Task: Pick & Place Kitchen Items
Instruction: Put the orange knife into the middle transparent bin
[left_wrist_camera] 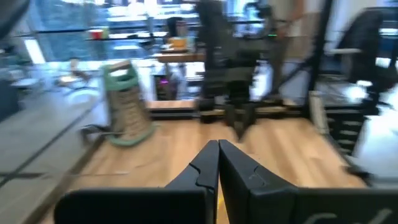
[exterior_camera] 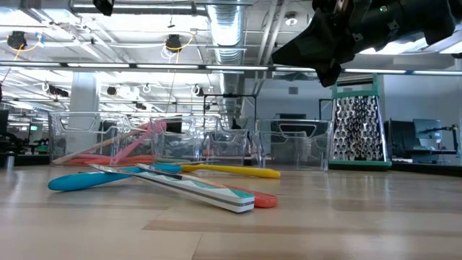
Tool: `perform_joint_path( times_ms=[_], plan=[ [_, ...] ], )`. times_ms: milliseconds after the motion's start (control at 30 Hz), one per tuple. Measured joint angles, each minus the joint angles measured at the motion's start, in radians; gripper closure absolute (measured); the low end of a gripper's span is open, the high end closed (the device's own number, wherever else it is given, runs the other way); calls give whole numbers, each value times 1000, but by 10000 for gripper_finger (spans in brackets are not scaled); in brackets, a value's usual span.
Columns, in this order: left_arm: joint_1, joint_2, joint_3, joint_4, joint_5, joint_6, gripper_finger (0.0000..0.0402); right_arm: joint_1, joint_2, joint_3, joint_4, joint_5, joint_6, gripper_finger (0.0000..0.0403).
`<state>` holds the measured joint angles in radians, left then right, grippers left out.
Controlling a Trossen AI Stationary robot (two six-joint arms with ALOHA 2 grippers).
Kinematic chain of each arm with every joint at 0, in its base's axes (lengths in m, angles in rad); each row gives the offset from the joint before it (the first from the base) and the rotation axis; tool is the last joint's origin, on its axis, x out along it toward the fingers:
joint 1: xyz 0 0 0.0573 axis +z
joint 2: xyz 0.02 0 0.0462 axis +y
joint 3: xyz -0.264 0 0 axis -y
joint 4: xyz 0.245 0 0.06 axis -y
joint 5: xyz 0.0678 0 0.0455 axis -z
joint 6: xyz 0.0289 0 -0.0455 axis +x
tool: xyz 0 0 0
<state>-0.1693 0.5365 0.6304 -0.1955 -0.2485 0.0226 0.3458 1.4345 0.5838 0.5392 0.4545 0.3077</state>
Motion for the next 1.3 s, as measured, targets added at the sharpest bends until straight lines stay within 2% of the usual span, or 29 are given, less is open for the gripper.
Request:
perform_joint_path(
  times_ms=[133, 433, 600, 733, 1033, 1167, 1300],
  plan=[
    [-147, 13, 0, -5, -57, -32, 401, 0, 0, 0, 0, 0, 0, 403],
    [-482, 129, -1, -4, -406, -79, 401, 5, 0, 0, 0, 2, 42, 403],
    [-602, 182, -1, 2, -507, -171, 401, 21, 0, 18, -7, 49, 40, 403],
    [-645, 228, -1, 2, -532, -251, 401, 24, 0, 45, -7, 50, 26, 403],
    [-650, 381, -5, 3, -542, -389, 401, 39, 0, 63, -12, 47, 26, 403],
    [-649, 441, -5, 2, -609, -422, 401, 56, 0, 63, -12, 46, 26, 403],
    [-642, 478, -5, 3, -618, -444, 401, 68, 0, 63, -11, 69, 31, 403]
  ],
)
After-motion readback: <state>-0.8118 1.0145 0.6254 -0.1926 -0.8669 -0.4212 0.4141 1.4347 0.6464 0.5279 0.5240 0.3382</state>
